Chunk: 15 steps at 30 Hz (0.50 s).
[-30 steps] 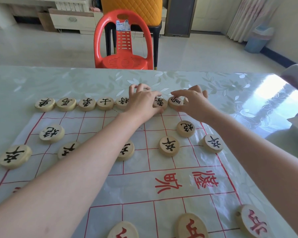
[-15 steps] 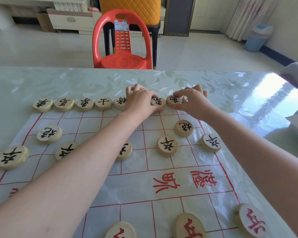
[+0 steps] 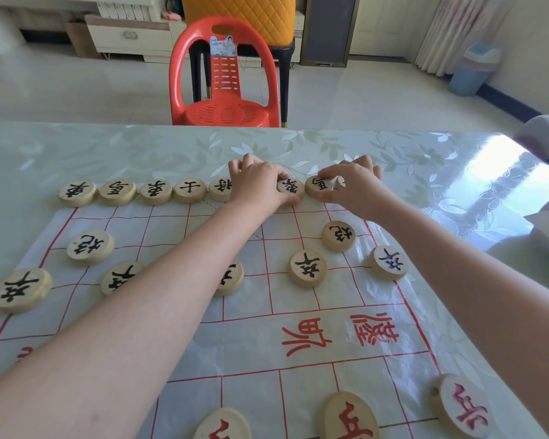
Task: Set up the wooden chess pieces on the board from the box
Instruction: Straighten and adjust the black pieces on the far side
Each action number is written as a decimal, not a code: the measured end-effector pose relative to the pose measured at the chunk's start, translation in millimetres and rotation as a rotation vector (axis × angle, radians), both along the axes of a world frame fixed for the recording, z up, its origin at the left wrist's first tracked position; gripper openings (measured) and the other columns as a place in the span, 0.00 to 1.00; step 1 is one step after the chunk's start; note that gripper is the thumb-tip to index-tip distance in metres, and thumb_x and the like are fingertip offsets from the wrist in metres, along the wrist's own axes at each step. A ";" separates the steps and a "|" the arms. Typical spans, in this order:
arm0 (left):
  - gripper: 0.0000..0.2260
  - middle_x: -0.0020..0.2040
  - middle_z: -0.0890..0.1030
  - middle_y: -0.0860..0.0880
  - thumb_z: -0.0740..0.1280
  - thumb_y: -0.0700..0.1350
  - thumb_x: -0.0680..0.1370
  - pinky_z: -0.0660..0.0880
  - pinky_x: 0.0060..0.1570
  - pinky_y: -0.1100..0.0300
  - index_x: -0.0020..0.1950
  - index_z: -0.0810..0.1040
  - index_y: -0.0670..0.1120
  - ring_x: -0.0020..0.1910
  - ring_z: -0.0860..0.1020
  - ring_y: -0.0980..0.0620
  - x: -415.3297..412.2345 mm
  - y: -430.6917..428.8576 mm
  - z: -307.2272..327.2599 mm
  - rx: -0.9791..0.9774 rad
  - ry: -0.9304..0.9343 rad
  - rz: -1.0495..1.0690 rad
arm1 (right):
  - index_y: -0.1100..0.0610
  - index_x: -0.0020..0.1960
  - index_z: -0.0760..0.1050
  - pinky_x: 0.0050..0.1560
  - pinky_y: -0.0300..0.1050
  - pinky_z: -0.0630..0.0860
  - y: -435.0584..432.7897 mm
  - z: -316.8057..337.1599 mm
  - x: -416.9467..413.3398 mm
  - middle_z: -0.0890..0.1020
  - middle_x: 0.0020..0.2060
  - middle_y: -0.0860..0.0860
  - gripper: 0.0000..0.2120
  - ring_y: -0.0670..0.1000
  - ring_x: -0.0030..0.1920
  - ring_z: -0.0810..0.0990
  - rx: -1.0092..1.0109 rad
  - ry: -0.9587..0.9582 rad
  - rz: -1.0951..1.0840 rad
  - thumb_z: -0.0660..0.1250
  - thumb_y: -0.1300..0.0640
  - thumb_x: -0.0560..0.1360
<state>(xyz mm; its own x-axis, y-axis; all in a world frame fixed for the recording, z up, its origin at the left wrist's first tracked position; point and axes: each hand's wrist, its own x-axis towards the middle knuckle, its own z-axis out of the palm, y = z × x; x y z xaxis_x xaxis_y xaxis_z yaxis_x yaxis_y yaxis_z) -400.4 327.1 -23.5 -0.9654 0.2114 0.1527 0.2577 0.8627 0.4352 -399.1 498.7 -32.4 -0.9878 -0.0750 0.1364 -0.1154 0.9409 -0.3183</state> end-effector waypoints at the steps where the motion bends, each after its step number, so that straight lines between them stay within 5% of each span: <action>1: 0.21 0.59 0.73 0.47 0.71 0.57 0.70 0.57 0.60 0.55 0.61 0.77 0.53 0.62 0.61 0.48 0.0 -0.1 -0.2 0.010 0.001 0.002 | 0.51 0.66 0.71 0.56 0.48 0.56 -0.1 -0.3 -0.3 0.77 0.58 0.47 0.22 0.54 0.61 0.61 -0.001 0.003 -0.002 0.66 0.47 0.73; 15: 0.22 0.59 0.75 0.48 0.71 0.57 0.70 0.58 0.59 0.54 0.62 0.76 0.54 0.64 0.62 0.47 -3.4 2.6 -3.1 -0.032 -0.010 0.023 | 0.51 0.66 0.71 0.55 0.49 0.56 -1.9 -4.9 -3.1 0.77 0.57 0.50 0.21 0.55 0.61 0.61 0.036 0.006 -0.046 0.65 0.47 0.74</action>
